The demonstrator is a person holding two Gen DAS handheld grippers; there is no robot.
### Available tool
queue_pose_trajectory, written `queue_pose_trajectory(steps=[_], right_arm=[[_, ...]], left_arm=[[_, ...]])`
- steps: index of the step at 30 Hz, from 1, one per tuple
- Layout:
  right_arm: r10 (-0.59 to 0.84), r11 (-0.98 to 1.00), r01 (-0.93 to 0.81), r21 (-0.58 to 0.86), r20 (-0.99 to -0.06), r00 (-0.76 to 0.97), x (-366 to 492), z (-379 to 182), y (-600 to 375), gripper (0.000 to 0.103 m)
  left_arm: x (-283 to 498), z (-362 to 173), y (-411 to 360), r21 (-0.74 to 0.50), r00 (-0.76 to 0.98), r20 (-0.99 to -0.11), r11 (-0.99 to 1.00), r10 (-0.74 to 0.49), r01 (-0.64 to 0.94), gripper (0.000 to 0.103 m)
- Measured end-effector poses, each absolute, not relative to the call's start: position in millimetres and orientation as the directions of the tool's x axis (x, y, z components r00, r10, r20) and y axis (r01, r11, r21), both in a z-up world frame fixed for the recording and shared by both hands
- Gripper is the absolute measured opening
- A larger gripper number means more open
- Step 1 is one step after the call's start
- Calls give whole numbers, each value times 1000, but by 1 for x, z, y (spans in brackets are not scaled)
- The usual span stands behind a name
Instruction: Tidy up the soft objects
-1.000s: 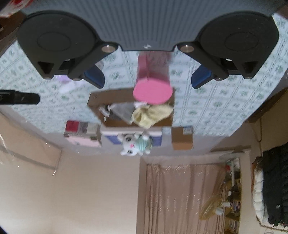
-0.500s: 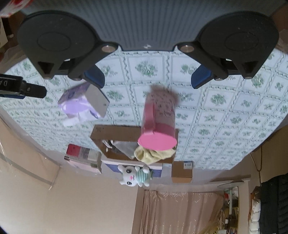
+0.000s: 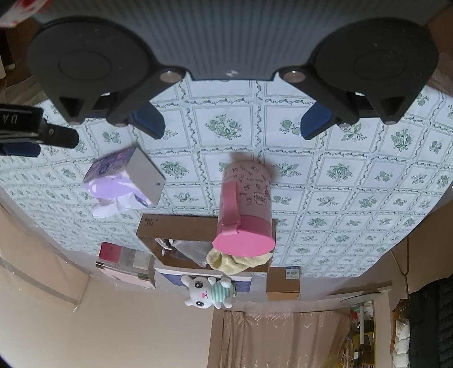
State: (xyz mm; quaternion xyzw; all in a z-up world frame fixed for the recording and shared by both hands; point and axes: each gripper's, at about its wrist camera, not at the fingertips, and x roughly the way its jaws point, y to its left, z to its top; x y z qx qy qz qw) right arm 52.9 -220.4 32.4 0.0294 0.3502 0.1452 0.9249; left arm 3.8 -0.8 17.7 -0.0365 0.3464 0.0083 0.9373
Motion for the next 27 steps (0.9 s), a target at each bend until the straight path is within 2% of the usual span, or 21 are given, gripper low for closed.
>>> queue_pose_trajectory(steps=[27], right_arm=[[273,959,-248,135,-669,692,54,21,-214,92]], left_arm=[[8,1,-6,-69,725,-688,997,-27,-28,102]])
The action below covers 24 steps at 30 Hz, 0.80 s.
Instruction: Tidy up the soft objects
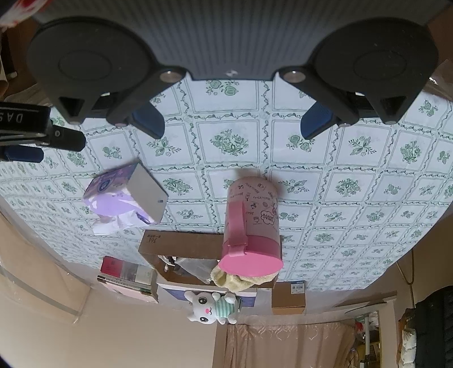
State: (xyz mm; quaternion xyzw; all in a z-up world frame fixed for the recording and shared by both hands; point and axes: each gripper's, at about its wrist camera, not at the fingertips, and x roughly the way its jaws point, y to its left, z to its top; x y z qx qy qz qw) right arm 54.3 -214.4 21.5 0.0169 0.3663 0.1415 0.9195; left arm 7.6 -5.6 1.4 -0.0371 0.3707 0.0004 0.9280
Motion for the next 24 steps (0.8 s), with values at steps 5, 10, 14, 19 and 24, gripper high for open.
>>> queue_pose_trajectory(steps=[5,10,14,19,24], right_arm=[[272,960,-247,135,-668,692,55,22,-215,92],[272,959,-248,134,-668,692,54,22,-215,92],[271,960,-247,134,-668,693,55,23,-215,92],[271,960,-247,134,-668,693,54,23,-214,92],[271,960,-247,133,-667,694,54,22,-214,92]], left_arm=[[8,2,-7,-70,724,-689,997,-30,-25,102],[8,3,-7,-70,725,-689,997,-30,-25,102],[8,3,-7,-70,724,-689,997,-30,-26,102],[8,3,-7,-70,724,-689,997,-30,-25,102],[8,3,-7,-70,724,-689,997,-30,-25,102]])
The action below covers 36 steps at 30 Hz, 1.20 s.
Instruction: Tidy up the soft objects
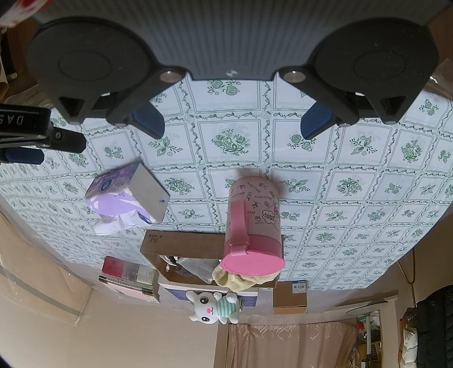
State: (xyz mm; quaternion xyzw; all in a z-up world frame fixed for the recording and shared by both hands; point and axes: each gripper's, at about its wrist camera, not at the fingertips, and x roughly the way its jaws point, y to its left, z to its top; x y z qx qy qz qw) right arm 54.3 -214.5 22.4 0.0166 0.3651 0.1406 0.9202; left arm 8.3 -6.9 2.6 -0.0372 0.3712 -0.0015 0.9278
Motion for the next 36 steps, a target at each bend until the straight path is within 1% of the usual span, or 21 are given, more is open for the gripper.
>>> queue_pose_trajectory(steps=[36], right_arm=[[268,961,-246,129,-665,697,58,28,-216,92]], left_arm=[[10,6,-9,-68,726,-687,997,-33,-20,102]])
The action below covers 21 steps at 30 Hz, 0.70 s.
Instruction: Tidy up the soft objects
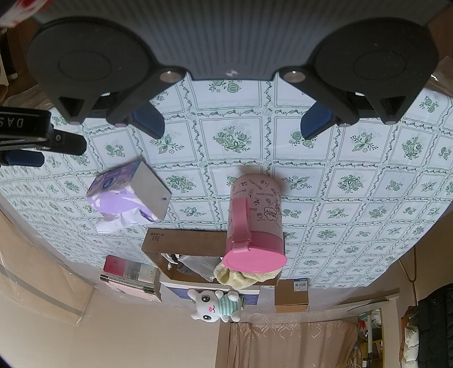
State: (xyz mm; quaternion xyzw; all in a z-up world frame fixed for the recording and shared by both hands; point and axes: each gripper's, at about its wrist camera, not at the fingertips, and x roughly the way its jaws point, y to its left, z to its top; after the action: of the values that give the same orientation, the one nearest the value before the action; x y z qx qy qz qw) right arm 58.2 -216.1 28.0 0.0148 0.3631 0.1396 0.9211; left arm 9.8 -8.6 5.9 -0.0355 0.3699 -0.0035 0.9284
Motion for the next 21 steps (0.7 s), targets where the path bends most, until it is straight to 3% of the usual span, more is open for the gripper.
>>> queue_pose_trajectory(steps=[21], right_arm=[[268,961,-247,128,-665,697,58,29,-215,92]], left_arm=[[10,6,-8,-71,726,-687,997,-35,-20,102]])
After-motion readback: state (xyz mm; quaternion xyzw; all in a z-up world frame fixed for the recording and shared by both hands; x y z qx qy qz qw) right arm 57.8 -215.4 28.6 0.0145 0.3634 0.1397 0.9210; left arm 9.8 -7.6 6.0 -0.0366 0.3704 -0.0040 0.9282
